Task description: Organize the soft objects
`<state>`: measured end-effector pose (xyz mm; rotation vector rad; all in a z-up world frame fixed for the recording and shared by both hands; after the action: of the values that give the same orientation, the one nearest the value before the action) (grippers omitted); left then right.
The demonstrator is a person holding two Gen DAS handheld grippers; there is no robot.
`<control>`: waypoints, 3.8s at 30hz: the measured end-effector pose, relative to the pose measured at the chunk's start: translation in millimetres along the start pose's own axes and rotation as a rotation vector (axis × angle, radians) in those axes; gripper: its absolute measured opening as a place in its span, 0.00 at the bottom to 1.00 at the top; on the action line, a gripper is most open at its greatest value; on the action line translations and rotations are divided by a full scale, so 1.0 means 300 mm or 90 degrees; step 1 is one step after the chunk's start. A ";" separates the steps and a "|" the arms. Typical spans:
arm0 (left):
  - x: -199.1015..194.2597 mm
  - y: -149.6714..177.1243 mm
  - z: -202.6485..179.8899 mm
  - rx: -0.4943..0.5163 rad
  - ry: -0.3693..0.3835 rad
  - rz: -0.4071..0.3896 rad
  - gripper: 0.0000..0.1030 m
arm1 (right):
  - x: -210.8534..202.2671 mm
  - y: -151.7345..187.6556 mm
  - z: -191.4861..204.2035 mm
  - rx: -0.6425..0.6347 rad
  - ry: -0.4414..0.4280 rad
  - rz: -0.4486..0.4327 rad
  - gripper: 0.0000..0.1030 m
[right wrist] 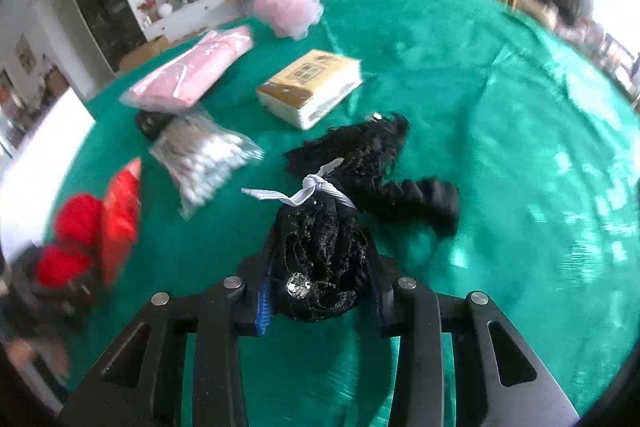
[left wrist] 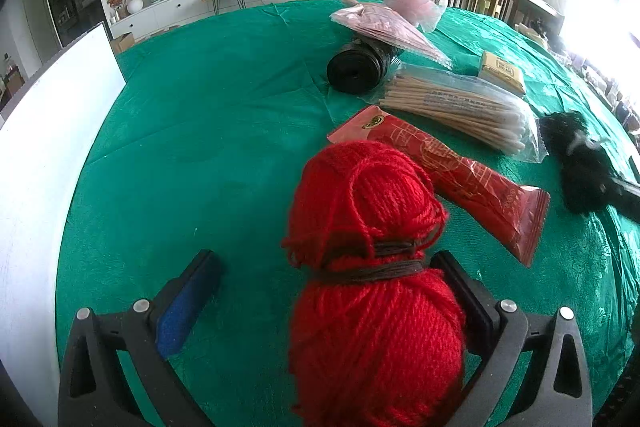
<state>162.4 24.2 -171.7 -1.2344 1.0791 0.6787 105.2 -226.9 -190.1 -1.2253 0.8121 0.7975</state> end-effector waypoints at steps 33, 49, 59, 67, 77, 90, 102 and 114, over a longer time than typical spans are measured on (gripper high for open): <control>-0.001 0.002 -0.002 0.000 -0.001 0.000 1.00 | -0.016 0.016 -0.039 0.022 -0.005 -0.029 0.47; 0.000 0.002 -0.001 0.000 -0.001 0.000 1.00 | -0.013 0.036 -0.021 -0.002 0.027 -0.016 0.73; 0.000 0.003 -0.002 -0.001 -0.001 0.000 1.00 | -0.044 0.059 -0.034 0.051 -0.079 0.051 0.74; -0.025 0.018 -0.029 0.000 0.022 0.071 0.70 | -0.008 -0.038 -0.025 0.056 -0.064 0.185 0.78; -0.367 0.073 -0.027 -0.047 0.186 -0.047 0.44 | -0.208 -0.008 0.051 0.026 -0.091 0.123 0.33; -0.836 0.169 0.703 -0.218 -0.069 -0.163 0.59 | -0.693 -0.010 1.156 -0.292 -0.398 0.051 0.37; -0.776 0.244 0.757 -0.274 -0.084 -0.182 1.00 | -0.612 -0.020 1.156 -0.302 -0.331 -0.024 0.80; -0.564 0.149 -0.067 -0.024 0.156 -0.072 1.00 | -0.149 -0.002 0.206 -0.035 0.071 -0.018 0.80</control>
<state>53.1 38.3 -34.2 -1.4264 1.1901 0.4709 90.0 -169.7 -141.7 -1.3365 0.8657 0.7385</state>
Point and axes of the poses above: each gripper's, at about its wrist camera, not at the fingertips, and x roughly the way its jaws point, z to its left, y to its underside, the point moved 10 cm from there along x, roughly the way its jaws point, and after that the axes turned 12 degrees about z, right-handed, at the moved point
